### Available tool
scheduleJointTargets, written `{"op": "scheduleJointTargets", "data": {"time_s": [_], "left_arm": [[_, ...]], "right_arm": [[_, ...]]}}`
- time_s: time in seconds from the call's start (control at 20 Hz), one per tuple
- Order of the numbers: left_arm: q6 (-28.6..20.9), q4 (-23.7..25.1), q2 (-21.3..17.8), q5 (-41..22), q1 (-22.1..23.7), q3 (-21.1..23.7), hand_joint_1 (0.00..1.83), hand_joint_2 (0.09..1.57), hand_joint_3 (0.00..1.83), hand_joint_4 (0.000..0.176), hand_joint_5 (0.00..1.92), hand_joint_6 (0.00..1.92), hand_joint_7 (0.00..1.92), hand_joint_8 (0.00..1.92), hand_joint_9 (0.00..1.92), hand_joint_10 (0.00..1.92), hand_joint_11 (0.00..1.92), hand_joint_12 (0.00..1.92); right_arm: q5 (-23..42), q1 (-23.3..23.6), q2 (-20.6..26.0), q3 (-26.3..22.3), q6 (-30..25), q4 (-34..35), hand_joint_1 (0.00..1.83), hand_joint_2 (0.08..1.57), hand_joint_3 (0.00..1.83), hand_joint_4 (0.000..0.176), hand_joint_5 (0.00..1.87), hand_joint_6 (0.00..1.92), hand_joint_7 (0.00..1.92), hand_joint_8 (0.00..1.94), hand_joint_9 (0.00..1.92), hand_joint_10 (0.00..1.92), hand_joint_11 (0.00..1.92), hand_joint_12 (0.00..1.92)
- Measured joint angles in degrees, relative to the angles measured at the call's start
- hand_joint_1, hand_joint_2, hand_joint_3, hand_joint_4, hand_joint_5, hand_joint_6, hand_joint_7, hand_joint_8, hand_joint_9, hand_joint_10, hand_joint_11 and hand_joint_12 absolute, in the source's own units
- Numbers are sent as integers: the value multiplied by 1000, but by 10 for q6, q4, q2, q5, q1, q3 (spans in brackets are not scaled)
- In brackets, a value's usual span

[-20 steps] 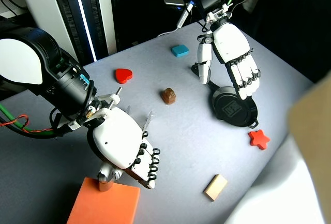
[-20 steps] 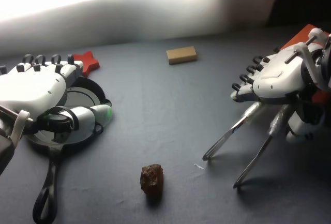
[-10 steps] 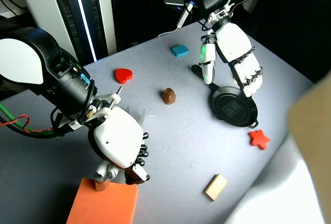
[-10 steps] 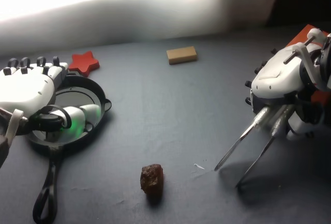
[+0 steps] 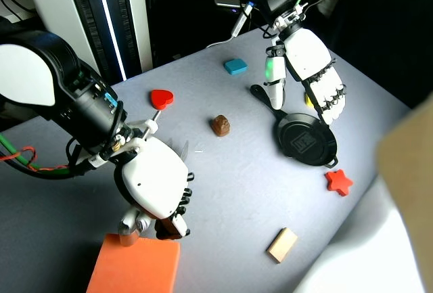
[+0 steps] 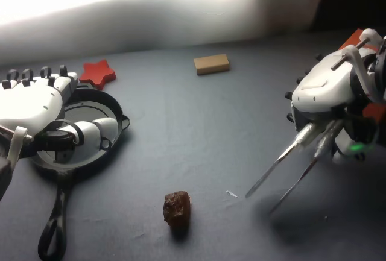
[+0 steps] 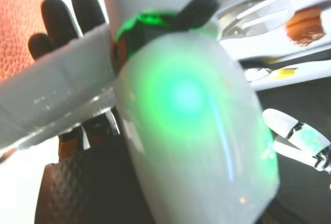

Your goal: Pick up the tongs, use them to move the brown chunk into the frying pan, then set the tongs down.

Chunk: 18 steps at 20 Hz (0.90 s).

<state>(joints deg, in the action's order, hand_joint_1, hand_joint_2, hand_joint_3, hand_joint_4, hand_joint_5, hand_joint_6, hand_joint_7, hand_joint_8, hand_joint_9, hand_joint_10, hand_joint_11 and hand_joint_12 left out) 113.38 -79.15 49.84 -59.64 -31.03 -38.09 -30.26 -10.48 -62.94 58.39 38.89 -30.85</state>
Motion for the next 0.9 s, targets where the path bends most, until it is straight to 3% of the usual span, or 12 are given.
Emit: {"op": "scheduleJointTargets", "data": {"time_s": [0.05,0.35,0.45,0.75,0.9], "left_arm": [[-4,-2,0,-1,0,0,110,1288,0,6,63,8,100,7,92,9,0,304],[-7,-1,0,-4,3,4,76,1288,0,6,48,2,84,0,82,1,0,333],[-7,-2,0,-4,2,12,105,1277,0,14,83,11,105,5,97,5,0,352],[-7,-2,0,-4,2,19,108,1283,0,12,60,2,88,2,77,4,0,293],[-12,-2,0,-3,2,17,83,1290,0,8,61,8,87,3,74,4,0,304]], "right_arm": [[-4,10,1,-5,-9,1,1113,1086,7,0,863,57,951,16,880,53,357,1258],[-49,26,2,-11,-81,0,1120,1080,2,0,873,48,965,13,899,47,369,1258],[-63,28,3,-15,-98,-1,1109,1082,3,0,871,44,962,10,899,44,364,1251],[-73,29,3,-25,-121,1,1127,1071,0,0,867,36,962,7,907,40,368,1244],[-72,28,3,-36,-159,-71,1122,1083,2,0,850,24,945,1,887,27,343,1250]]}}
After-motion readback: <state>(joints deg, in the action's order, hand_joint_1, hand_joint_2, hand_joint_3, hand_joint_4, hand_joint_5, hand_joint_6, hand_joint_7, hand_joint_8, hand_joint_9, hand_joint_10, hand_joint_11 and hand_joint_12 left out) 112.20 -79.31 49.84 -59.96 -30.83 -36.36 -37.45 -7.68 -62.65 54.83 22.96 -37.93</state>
